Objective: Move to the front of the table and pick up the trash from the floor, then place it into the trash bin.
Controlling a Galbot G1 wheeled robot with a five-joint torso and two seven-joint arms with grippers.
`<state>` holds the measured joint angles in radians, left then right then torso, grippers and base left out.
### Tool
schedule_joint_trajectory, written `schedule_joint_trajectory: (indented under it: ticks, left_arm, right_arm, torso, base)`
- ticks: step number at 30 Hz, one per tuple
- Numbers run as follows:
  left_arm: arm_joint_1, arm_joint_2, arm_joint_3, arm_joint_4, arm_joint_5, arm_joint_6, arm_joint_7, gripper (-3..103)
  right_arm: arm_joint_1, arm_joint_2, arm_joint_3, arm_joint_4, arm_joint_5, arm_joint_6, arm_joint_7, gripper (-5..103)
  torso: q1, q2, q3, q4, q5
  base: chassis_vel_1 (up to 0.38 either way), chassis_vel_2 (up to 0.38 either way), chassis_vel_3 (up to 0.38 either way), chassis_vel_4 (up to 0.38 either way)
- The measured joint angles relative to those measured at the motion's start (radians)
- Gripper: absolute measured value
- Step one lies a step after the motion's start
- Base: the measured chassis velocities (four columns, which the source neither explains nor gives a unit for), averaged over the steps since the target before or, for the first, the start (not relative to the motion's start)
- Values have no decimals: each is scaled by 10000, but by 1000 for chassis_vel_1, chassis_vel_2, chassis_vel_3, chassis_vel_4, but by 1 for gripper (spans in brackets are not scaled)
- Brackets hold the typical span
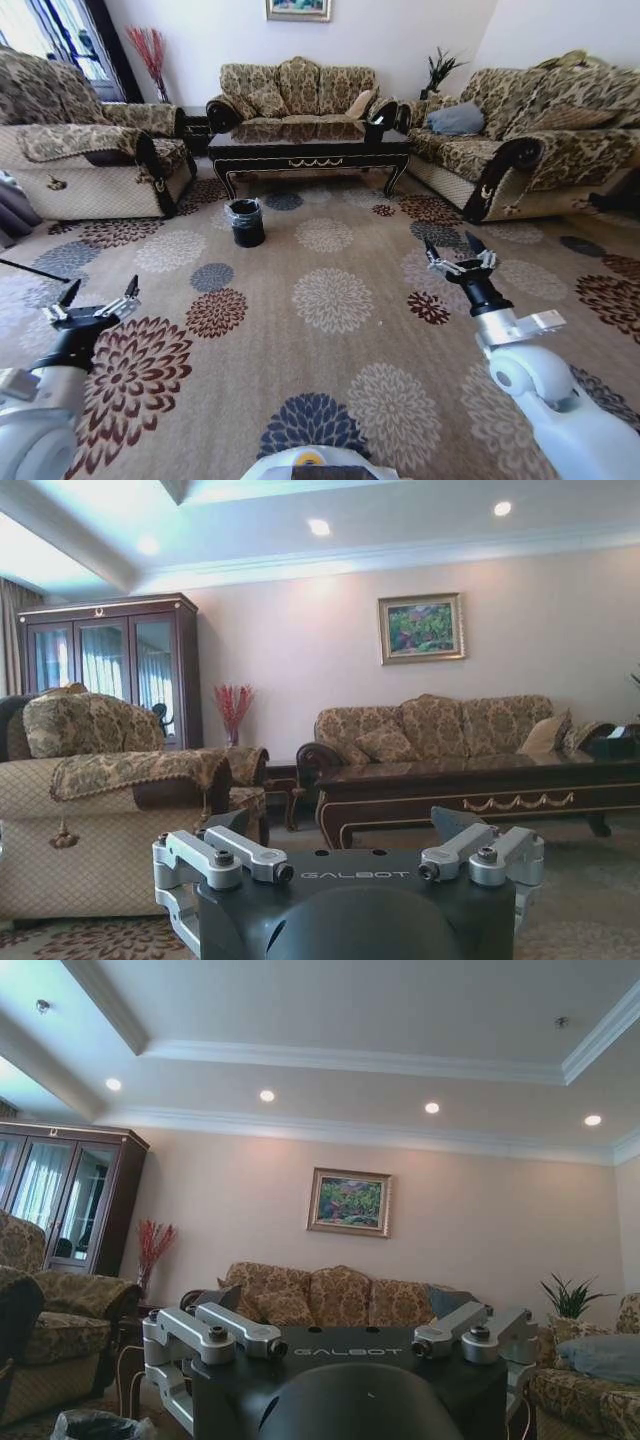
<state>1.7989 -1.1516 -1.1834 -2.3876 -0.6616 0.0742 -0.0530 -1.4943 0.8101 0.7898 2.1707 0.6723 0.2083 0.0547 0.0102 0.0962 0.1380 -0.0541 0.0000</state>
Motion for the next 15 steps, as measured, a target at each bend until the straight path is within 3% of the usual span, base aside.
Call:
schedule_joint_trajectory:
  ticks: [15]
  left_arm:
    - [87, -882, 457, 14, 172, -148, 215, 100]
  right_arm:
    - [26, 50, -22, -330, 49, 113, -16, 100]
  torso:
    - [130, 615, 491, 1, 2]
  base:
    - [0, 0, 0, 0]
